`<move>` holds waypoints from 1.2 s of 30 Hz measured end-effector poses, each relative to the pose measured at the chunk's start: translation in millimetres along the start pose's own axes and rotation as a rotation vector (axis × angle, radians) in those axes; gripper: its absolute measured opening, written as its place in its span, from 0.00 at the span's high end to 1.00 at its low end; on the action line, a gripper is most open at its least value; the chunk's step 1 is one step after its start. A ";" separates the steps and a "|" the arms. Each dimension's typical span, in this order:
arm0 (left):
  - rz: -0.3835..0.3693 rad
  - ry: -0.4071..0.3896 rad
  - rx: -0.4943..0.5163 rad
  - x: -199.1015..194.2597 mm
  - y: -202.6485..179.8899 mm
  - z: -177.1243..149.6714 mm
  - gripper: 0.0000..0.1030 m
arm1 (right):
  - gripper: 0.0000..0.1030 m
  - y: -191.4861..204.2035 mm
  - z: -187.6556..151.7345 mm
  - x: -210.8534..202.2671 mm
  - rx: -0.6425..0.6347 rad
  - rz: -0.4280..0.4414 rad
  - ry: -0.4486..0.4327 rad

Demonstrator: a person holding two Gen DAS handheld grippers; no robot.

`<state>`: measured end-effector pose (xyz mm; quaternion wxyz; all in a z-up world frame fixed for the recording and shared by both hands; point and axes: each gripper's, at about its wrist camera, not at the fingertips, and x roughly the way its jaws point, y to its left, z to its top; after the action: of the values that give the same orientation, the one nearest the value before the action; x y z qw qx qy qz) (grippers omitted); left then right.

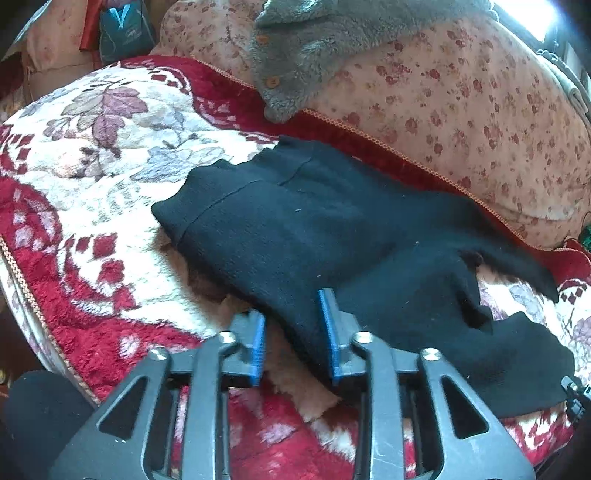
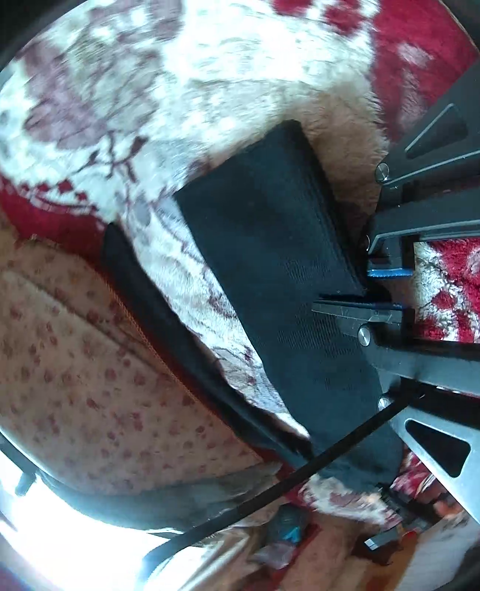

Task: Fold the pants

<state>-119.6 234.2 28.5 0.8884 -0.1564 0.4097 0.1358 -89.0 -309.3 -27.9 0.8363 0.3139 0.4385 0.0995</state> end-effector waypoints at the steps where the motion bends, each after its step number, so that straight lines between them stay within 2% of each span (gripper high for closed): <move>1: 0.002 0.004 -0.003 -2.2 2.3 0.2 0.65 | 0.91 -0.6 1.6 -1.2 0.005 -0.001 0.009; 5: 0.021 -0.001 0.004 -16.4 8.8 0.8 0.62 | 0.74 1.4 9.3 -15.4 -0.001 -0.095 0.012; 8: 0.038 -0.027 0.020 -29.9 9.0 3.9 0.62 | 0.74 2.7 17.9 -34.3 0.003 -0.114 -0.034; 12: 0.014 -0.047 0.021 -41.4 5.3 13.4 0.62 | 0.74 10.9 29.4 -48.3 -0.019 -0.104 -0.076; 17: -0.030 -0.044 0.060 -40.7 -15.3 27.9 0.62 | 0.74 33.4 39.4 -39.8 -0.085 -0.036 -0.082; 21: -0.077 -0.010 0.083 -30.9 -36.1 38.7 0.62 | 0.74 46.9 45.3 -28.5 -0.104 -0.031 -0.087; 27: -0.116 -0.006 0.100 -24.4 -57.8 47.1 0.62 | 0.73 46.3 58.9 -45.7 -0.129 -0.142 -0.161; 33: -0.133 -0.001 0.132 -20.2 -73.5 49.9 0.61 | 0.71 26.8 70.2 -65.9 -0.088 -0.156 -0.212; 36: -0.145 0.008 0.152 -16.5 -82.1 52.9 0.61 | 0.70 25.8 72.1 -58.4 -0.096 -0.136 -0.188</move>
<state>-63.3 177.8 87.4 0.9036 -0.1185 0.4097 0.0390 -63.6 -346.4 57.2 0.8925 0.2512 0.3732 0.0334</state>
